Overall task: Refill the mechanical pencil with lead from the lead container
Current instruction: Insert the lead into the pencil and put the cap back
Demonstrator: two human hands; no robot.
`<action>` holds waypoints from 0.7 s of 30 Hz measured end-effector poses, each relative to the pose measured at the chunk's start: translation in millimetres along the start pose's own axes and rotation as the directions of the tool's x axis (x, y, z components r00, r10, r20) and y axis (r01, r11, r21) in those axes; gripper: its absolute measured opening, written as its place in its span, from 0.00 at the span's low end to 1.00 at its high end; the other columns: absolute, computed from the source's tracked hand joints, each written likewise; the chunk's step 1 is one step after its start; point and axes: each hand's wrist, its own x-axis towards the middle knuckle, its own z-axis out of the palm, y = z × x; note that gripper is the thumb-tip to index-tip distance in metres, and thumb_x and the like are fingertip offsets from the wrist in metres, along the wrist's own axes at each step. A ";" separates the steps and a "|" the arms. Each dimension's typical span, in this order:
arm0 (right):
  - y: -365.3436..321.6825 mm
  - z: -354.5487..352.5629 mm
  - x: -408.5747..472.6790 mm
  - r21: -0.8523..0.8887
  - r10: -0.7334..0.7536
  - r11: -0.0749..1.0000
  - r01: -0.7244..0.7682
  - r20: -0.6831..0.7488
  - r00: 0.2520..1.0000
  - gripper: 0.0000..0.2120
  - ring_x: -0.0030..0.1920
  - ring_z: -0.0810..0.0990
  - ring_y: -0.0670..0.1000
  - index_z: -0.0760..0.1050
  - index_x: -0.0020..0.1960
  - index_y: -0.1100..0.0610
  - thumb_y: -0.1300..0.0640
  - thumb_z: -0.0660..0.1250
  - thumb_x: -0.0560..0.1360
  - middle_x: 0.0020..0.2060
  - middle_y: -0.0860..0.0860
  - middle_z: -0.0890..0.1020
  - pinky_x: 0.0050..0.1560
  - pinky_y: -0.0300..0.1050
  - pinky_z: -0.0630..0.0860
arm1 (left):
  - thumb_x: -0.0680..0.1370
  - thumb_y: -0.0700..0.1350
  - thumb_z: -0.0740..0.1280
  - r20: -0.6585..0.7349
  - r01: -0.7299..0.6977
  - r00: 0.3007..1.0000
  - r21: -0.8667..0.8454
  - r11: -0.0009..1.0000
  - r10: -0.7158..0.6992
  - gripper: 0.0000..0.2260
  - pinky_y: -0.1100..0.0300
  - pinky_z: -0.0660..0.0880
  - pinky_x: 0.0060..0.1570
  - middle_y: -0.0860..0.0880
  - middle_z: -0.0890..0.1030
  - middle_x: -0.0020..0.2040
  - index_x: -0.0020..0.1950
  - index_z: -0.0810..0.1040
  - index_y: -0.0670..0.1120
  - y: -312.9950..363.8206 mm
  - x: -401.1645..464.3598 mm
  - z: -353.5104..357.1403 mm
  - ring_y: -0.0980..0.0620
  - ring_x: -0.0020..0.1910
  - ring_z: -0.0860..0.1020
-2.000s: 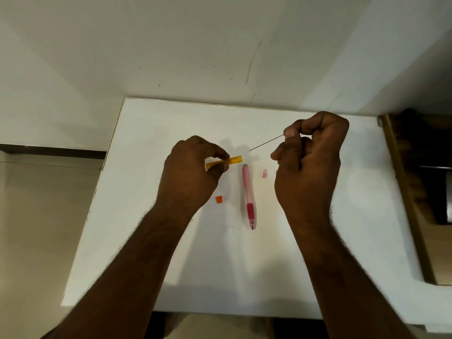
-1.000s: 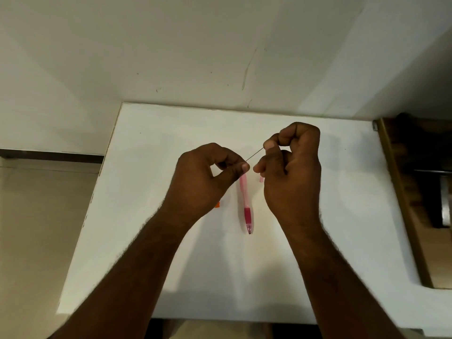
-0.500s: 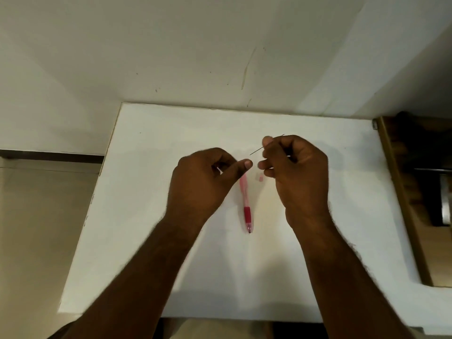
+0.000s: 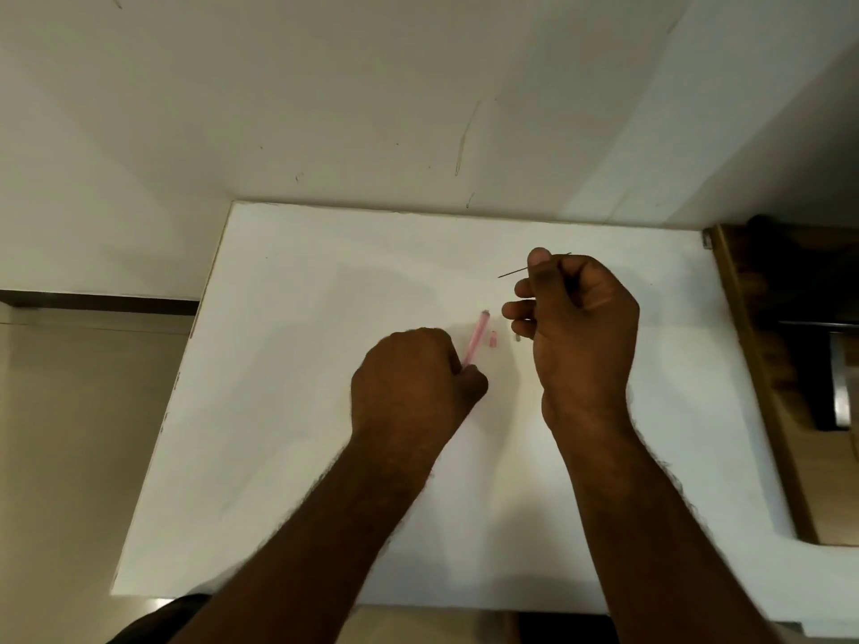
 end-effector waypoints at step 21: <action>-13.6 2.0 -4.1 0.235 -0.004 0.972 -0.011 0.064 0.998 0.07 0.38 0.89 0.54 0.77 0.48 0.52 0.50 0.65 0.83 0.38 0.51 0.89 0.37 0.42 0.83 | 0.74 0.49 0.68 -0.351 -0.317 0.910 -0.245 0.916 0.221 0.07 0.51 0.79 0.41 0.54 0.84 0.39 0.49 0.84 0.53 -5.3 2.8 -30.2 0.51 0.38 0.82</action>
